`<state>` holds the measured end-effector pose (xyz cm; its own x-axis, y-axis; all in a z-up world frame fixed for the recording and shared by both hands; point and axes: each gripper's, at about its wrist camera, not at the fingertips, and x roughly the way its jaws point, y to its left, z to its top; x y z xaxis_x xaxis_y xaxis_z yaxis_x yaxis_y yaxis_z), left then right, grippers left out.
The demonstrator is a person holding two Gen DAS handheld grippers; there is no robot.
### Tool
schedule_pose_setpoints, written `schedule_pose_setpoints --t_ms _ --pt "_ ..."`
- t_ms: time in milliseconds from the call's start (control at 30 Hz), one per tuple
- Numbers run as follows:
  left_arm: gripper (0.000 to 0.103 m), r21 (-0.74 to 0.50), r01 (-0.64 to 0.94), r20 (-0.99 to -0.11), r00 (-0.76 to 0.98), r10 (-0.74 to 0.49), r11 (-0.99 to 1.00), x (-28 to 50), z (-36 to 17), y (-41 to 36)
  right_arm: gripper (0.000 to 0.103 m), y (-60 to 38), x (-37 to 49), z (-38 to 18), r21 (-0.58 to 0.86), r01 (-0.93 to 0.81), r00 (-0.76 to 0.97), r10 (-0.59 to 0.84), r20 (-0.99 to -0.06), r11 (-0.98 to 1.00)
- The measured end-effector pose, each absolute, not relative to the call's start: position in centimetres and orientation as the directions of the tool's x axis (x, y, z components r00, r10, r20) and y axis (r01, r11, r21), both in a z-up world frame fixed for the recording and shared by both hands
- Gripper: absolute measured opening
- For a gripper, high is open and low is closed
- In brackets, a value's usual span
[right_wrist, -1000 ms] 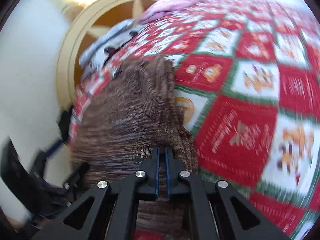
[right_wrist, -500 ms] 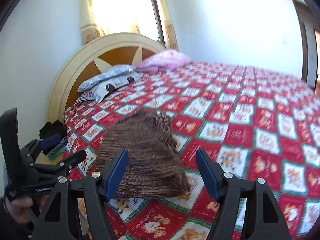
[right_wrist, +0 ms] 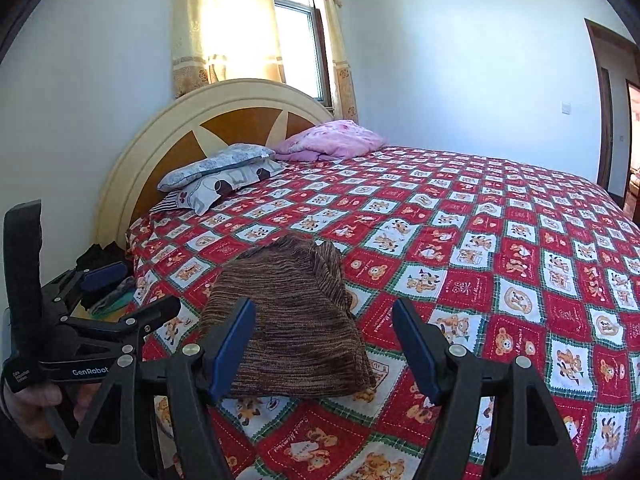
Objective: Fold small clothes
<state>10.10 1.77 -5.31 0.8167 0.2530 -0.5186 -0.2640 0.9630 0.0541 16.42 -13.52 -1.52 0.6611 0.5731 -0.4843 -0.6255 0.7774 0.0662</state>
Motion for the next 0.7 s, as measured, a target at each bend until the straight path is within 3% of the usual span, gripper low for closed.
schedule_pose_setpoints --t_ms 467,700 --pt "0.103 0.053 -0.265 -0.516 0.818 0.253 0.963 9.97 -5.26 1.88 0.072 -13.58 16.20 -1.38 0.059 -0.617 0.671 0.563 -0.483 0.785" --pt "0.103 0.056 -0.257 -0.517 0.819 0.249 0.965 10.00 -5.29 1.44 0.078 -13.93 16.15 -1.02 0.062 -0.612 0.681 0.565 -0.466 0.789"
